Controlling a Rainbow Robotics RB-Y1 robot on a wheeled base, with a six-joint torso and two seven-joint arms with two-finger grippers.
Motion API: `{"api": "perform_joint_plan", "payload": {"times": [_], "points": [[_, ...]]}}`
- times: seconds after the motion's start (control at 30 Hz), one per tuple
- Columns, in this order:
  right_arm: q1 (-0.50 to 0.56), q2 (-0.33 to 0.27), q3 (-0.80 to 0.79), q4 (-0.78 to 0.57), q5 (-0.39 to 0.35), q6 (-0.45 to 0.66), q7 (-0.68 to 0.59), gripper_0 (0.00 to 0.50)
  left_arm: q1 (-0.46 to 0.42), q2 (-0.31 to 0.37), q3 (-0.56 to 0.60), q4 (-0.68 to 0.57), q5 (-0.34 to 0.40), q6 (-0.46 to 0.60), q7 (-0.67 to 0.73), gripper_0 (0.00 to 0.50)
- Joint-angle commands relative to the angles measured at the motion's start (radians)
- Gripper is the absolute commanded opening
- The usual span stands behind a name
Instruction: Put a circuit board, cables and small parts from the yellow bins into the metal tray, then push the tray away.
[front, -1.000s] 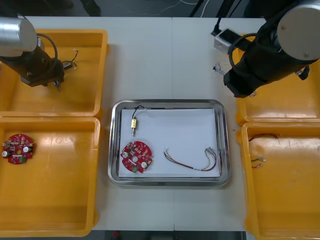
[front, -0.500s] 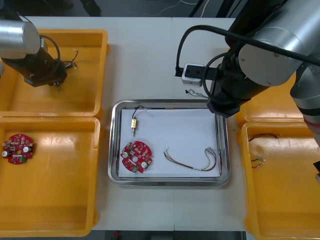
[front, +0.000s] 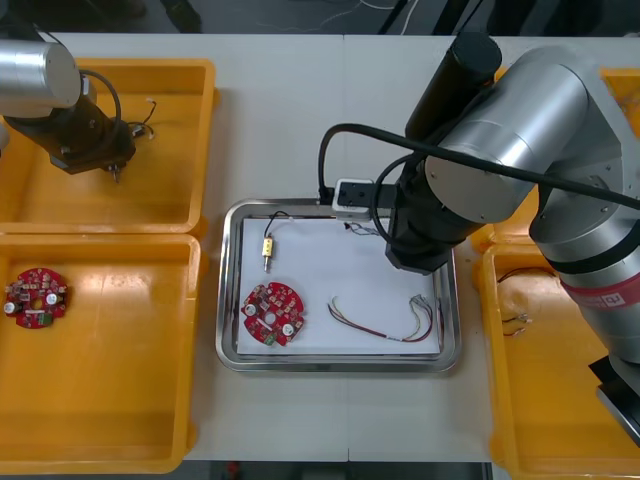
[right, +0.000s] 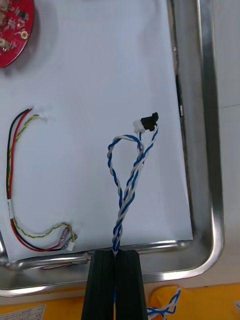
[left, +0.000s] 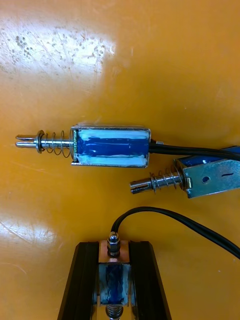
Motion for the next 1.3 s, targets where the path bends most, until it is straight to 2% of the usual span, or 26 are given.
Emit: {"api": "perform_joint_plan", "payload": {"times": [0.03,0.2,0.37,0.53,0.83,1.17,1.2,1.23,1.3], "points": [[0.048,0.016,0.023,-0.010,0.022,-0.017,0.043,0.000,-0.032,-0.001,-0.015,-0.012,0.010,-0.002,-0.105,0.000],[0.083,0.022,0.101,-0.010,0.128,-0.082,0.048,0.000,-0.032,0.013,-0.013,-0.061,-0.001,0.061,-0.102,0.000],[0.085,0.045,0.130,0.041,0.165,-0.134,0.047,0.000,-0.026,0.027,0.008,-0.128,-0.005,0.147,-0.091,0.000],[0.085,0.081,0.139,0.105,0.207,-0.178,0.050,0.000,0.017,0.047,0.054,-0.272,-0.022,0.262,-0.082,0.000],[0.089,0.082,0.156,0.180,0.214,-0.279,0.051,0.000,0.101,0.058,0.094,-0.515,-0.041,0.440,-0.042,0.000],[0.097,0.082,0.164,0.188,0.253,-0.286,0.050,0.002,0.170,0.048,0.096,-0.788,-0.028,0.601,0.107,0.000],[0.099,0.082,0.164,0.188,0.253,-0.286,0.048,0.047,0.173,0.045,0.096,-0.811,-0.022,0.618,0.113,0.000],[0.099,0.082,0.164,0.188,0.254,-0.286,0.043,0.186,0.175,0.042,0.096,-0.834,-0.015,0.632,0.117,0.000],[0.099,0.082,0.164,0.187,0.254,-0.286,0.042,0.349,0.175,0.041,0.096,-0.852,0.001,0.644,0.124,0.000]]}}
